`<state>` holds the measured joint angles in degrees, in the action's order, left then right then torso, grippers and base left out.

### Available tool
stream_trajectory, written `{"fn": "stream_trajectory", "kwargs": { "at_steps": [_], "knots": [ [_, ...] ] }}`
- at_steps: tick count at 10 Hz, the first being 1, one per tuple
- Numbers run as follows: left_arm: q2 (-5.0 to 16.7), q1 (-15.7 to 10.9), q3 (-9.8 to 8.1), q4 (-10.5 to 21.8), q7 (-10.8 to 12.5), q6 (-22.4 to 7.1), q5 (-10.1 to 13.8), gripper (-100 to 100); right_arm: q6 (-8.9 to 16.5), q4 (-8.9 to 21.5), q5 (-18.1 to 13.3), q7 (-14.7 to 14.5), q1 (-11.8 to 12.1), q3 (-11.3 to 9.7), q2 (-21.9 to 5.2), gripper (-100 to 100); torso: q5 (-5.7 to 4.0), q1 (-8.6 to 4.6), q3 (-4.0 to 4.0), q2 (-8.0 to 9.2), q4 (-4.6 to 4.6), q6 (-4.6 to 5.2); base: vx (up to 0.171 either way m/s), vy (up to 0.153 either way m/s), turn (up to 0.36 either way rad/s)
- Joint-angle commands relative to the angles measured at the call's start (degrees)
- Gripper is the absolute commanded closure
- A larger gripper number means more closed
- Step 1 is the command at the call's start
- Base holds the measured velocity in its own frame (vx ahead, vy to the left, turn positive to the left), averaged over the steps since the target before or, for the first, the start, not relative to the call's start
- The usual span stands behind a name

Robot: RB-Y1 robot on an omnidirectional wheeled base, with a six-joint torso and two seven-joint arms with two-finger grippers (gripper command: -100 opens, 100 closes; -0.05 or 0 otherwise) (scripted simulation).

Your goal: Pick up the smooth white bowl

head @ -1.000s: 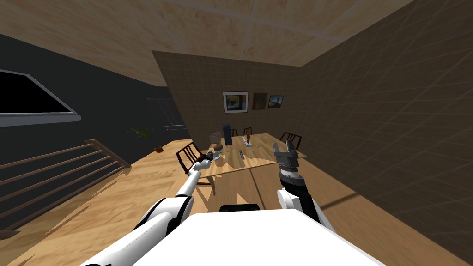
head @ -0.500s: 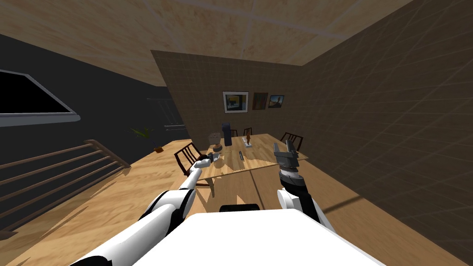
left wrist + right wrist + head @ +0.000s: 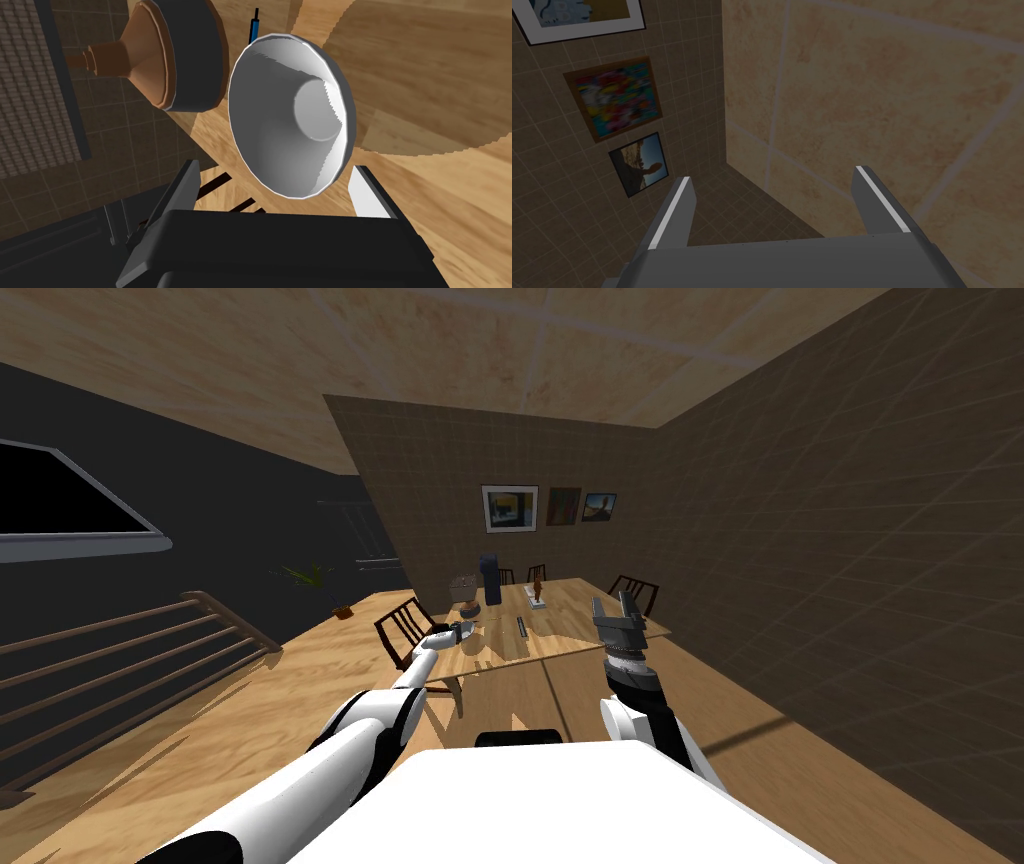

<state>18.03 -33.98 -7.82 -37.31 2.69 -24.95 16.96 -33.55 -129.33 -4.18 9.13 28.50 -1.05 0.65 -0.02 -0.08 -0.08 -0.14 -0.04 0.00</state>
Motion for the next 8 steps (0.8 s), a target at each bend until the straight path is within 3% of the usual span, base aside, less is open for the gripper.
{"fn": "stream_trajectory", "kwargs": {
  "at_steps": [1,5,6,8],
  "knots": [
    [0.42,-1.92,-0.25,2.86,0.02,-1.88,0.37,-100,0.00,0.00,0.00,0.00,0.00,0.00,0.00,0,0.00,0.00,0.00,0.00,0.00,0.00,0.054,-0.032,0.008],
    [1.00,-4.79,-0.69,9.50,0.22,-4.71,0.72,-100,0.00,0.00,0.00,0.00,0.00,0.00,0.00,0,0.00,0.00,-0.03,-0.05,-0.01,0.00,0.048,-0.020,0.007],
    [1.00,-4.79,-0.69,9.50,0.22,-4.71,0.72,-100,0.00,0.00,0.00,0.00,0.00,0.00,0.00,0,-0.01,-0.03,-0.02,-0.04,0.00,0.00,0.034,-0.020,0.007],
    [1.50,-7.00,-1.03,13.77,0.39,-7.01,1.01,-100,0.00,0.00,0.00,0.00,0.00,0.00,0.00,0,-0.01,0.00,-0.02,-0.04,0.00,0.00,0.056,-0.018,0.009]
  ]
}}
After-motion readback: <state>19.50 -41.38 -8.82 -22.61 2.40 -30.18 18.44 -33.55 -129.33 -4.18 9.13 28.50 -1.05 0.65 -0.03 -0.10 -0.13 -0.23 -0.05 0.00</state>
